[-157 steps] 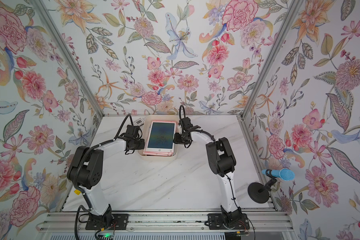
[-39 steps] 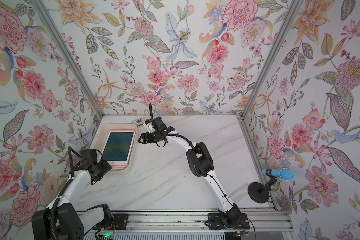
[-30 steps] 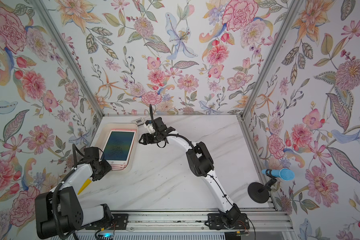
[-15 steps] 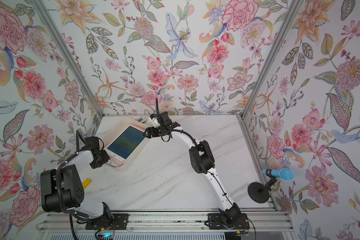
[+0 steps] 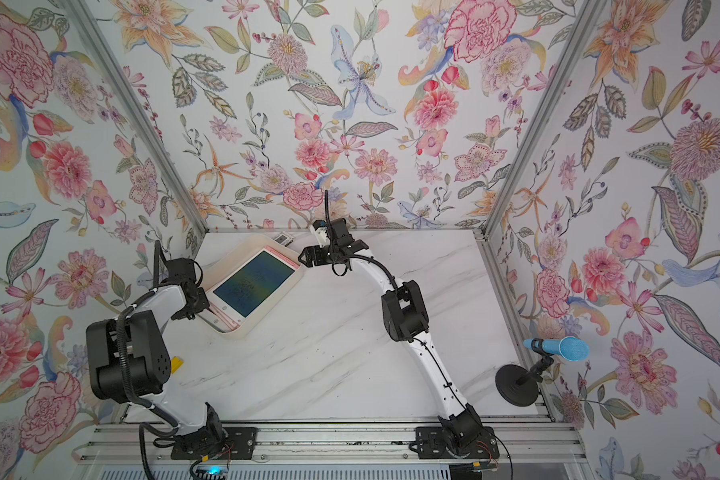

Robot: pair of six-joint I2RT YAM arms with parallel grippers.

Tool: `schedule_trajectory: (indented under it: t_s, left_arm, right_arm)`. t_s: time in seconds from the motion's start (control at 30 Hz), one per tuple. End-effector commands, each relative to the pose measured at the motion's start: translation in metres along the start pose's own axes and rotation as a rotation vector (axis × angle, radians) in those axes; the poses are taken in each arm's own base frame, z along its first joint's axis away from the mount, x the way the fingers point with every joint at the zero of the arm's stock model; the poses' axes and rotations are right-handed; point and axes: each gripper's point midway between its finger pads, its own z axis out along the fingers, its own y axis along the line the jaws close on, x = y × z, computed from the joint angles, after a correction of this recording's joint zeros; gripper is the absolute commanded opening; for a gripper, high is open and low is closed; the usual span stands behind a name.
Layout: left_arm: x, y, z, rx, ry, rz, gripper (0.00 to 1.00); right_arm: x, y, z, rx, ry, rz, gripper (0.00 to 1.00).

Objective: Take out the writing tablet from the storage box
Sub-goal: Adjust the storage box at the center of the board.

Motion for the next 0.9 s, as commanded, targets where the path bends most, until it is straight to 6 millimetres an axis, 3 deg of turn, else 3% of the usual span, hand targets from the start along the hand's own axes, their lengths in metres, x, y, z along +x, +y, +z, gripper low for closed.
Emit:
schedule_trajectory:
  t_s: [0.0, 0.23, 0.6, 0.87]
  left_arm:
    - [-0.022, 0.003, 0.009, -0.045, -0.058, 0.062, 0.25]
    - [-0.029, -0.018, 0.02, 0.04, -0.05, 0.057, 0.25]
    - [-0.035, -0.021, 0.03, 0.033, -0.04, 0.067, 0.25]
    - [-0.039, -0.024, 0.035, 0.043, -0.06, 0.061, 0.25]
  right_arm:
    - [-0.002, 0.022, 0.008, -0.068, -0.012, -0.024, 0.87]
    - [-0.003, 0.036, 0.016, -0.075, -0.03, -0.047, 0.89]
    - [0.0, 0.026, 0.017, -0.02, -0.024, -0.092, 0.88]
    - [0.008, 0.032, 0.026, -0.095, -0.005, -0.044, 0.87]
